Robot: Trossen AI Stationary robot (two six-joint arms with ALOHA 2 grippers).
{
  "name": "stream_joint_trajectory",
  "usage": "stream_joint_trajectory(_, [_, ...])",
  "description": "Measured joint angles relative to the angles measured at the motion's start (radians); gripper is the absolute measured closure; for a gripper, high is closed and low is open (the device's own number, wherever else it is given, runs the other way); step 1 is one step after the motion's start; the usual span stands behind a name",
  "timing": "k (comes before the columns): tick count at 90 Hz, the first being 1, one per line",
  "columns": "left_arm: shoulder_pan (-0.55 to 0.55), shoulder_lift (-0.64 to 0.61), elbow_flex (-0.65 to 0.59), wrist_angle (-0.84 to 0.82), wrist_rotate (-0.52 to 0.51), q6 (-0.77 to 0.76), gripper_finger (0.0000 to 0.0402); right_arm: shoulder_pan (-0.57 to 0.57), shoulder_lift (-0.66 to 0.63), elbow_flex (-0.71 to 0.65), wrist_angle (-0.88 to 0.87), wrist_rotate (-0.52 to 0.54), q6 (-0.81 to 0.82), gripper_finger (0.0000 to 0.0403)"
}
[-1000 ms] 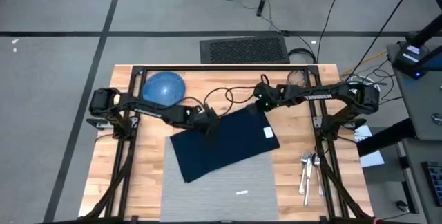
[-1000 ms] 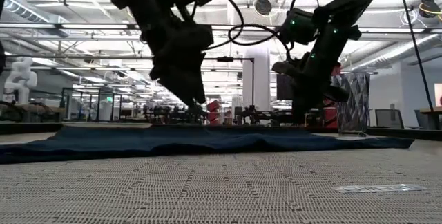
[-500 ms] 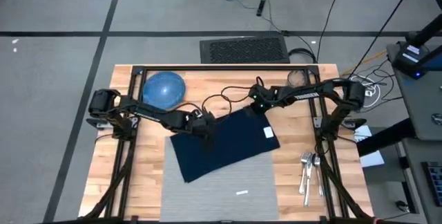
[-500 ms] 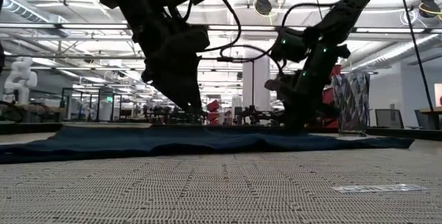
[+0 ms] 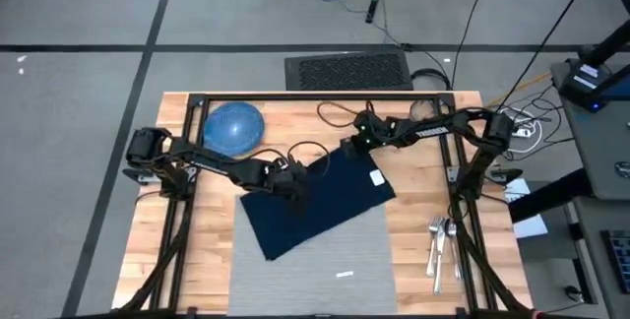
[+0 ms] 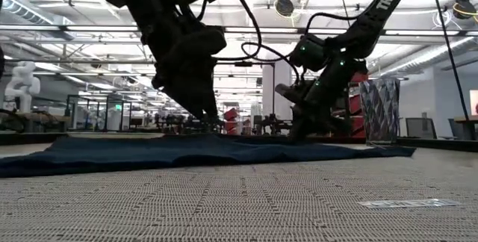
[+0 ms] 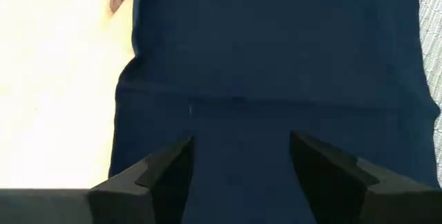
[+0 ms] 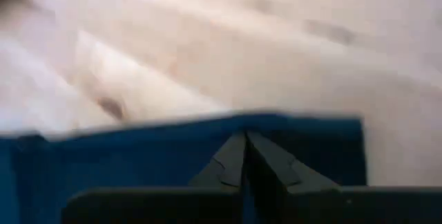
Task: Set table place
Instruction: Fold the dark blue napkin
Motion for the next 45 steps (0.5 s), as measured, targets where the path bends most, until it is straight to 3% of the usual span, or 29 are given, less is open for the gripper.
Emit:
stream_joint_trajectory(20, [0.013, 0.0, 0.0, -0.044, -0.069, 0.002, 0.0181, -0.016, -0.02, 0.0, 0.151, -0.077, 0.031, 0.0403])
stream_joint_trajectory(31, [0.029, 0.0, 0.0, -0.136, -0.073, 0.037, 0.0181, 0.035, -0.041, 0.001, 0.092, -0.137, 0.03, 0.0403])
stream_joint_trajectory(45, [0.037, 0.0, 0.0, -0.214, -0.024, 0.087, 0.0181, 0.149, -0.05, 0.001, -0.048, -0.132, 0.021, 0.0403])
